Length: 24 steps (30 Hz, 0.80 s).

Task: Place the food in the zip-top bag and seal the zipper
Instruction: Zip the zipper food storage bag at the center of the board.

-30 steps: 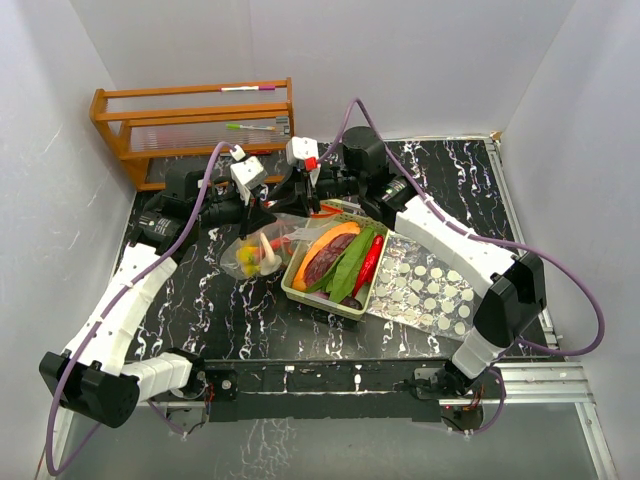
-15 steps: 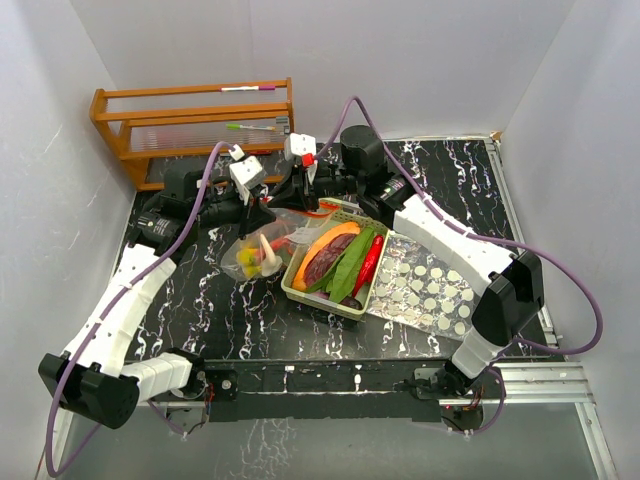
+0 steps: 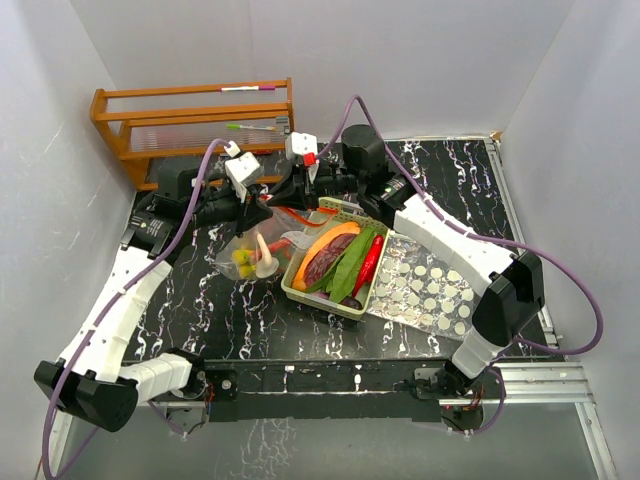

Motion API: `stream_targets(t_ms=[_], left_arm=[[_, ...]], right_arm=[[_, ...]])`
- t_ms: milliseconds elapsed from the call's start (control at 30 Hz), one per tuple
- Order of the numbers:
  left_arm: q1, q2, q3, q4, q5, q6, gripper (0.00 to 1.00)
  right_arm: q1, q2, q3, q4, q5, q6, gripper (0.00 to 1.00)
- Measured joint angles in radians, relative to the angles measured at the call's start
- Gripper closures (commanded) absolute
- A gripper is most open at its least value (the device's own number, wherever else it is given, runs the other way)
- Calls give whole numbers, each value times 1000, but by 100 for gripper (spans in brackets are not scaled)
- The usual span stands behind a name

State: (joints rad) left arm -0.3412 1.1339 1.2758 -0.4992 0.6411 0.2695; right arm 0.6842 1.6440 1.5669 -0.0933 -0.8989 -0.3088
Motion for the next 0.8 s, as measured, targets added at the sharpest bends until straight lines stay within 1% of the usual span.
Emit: stream_targets(t_ms=[167, 200, 267, 300, 400, 433, 467, 500, 533, 600, 633, 667, 700, 733, 800], left_arm=[[0, -21, -43, 49, -6, 4, 99], [0, -28, -59, 61, -6, 6, 96], [0, -35, -80, 81, -8, 11, 94], [0, -35, -86, 89, -13, 13, 92], [0, -35, -103, 119, -25, 25, 80], [0, -35, -112, 137, -28, 27, 73], [0, -35, -121, 155, -29, 28, 63], [0, -35, -132, 174, -29, 28, 59], [0, -35, -142, 191, -30, 27, 58], [0, -35, -160, 222, -31, 26, 59], [0, -35, -166, 234, -30, 24, 62], [0, -33, -167, 242, -28, 23, 66], [0, -31, -167, 254, -26, 21, 73], [0, -29, -167, 266, -20, 18, 82], [0, -26, -167, 283, -1, 13, 97]], right_arm=[[-9, 0, 0, -4, -28, -1, 92], [-10, 0, 0, -8, -36, 0, 92], [-11, 0, 0, -14, -51, 0, 92], [-12, 0, 0, -16, -63, 1, 92], [-17, 0, 0, -24, -88, 5, 92], [-19, 0, 0, -31, -97, 7, 92], [-19, 0, 0, -35, -102, 9, 92], [-19, 0, 0, -40, -109, 12, 92], [-20, 0, 1, -46, -116, 14, 92], [-22, 0, 2, -59, -126, 20, 92], [-23, 1, 2, -63, -128, 22, 92], [-23, 1, 2, -64, -129, 23, 92], [-23, 1, 2, -64, -129, 24, 92], [-23, 1, 2, -64, -129, 24, 92], [-24, 1, 2, -62, -126, 26, 92]])
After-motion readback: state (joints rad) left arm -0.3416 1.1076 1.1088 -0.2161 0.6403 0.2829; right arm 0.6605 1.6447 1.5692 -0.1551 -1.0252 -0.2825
